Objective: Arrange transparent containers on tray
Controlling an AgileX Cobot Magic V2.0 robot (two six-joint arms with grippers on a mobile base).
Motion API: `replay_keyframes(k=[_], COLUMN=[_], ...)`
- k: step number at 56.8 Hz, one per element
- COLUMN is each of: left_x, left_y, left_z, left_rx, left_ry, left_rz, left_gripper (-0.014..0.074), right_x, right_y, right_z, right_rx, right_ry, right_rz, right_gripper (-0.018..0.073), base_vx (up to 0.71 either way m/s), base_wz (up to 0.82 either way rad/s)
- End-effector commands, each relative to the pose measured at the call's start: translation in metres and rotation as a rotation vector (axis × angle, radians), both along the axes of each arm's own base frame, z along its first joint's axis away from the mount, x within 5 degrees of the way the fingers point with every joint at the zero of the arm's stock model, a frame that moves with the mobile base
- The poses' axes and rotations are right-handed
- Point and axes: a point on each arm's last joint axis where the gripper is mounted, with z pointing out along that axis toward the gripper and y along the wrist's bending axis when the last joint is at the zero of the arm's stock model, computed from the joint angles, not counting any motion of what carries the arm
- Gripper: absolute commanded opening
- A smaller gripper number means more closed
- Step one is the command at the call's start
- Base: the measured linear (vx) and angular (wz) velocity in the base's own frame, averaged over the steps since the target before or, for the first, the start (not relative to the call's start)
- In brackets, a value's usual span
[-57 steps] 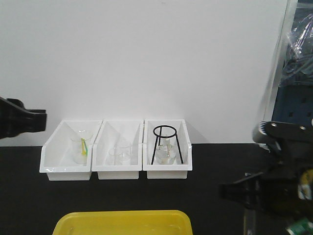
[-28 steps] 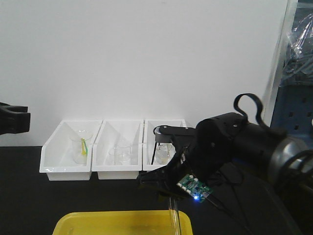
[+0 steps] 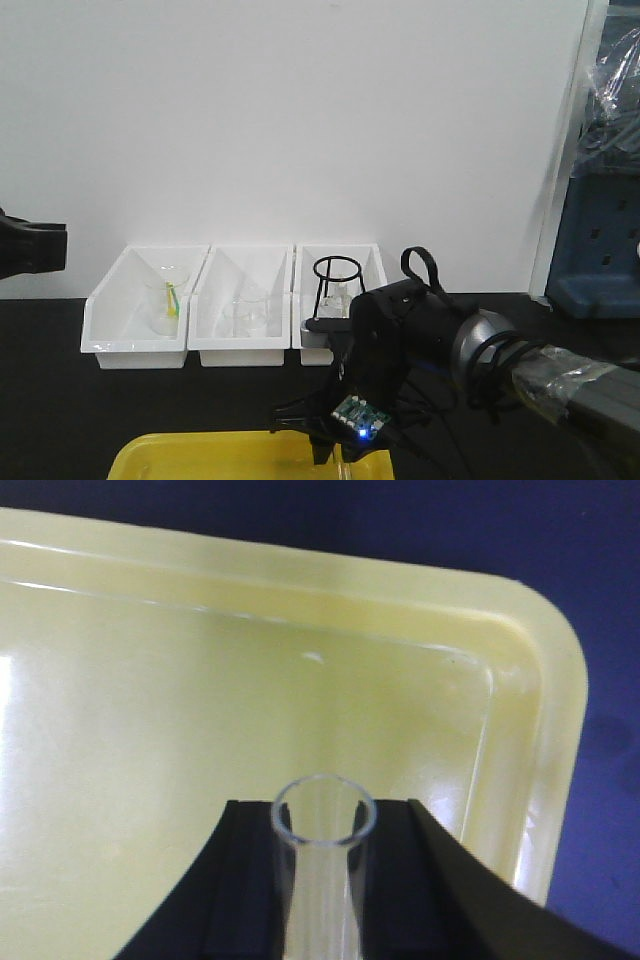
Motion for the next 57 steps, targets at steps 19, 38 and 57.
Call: replay_keyframes(k=[19,38,57], left_x=[-0.006,-0.006,-0.006], left_y=[0.000,0.000,0.000], left_z=[0.019,0.019,0.019], left_rx=[-0.057,-0.058,-0.059], left_ry=[-0.103,-0.102,-0.101], left_rz=[-0.019,-0.019,-0.019], left_gripper=[0.0104,0.0104,0.0104], right_x=[0.011,0.017,0.024], right_y=[0.005,0.008,0.009], right_z=[0.008,-0.019,-0.029], right_rx=[0.065,0.042,0.033], right_ry=[-0.079,-0.043,-0.086], right_rz=[-0.039,-0.061,-0.050], right_gripper=[-0.0009,-0.0009,-0.0002], base_vx=[0.00,0.00,0.00], base_wz=[0.00,0.00,0.00])
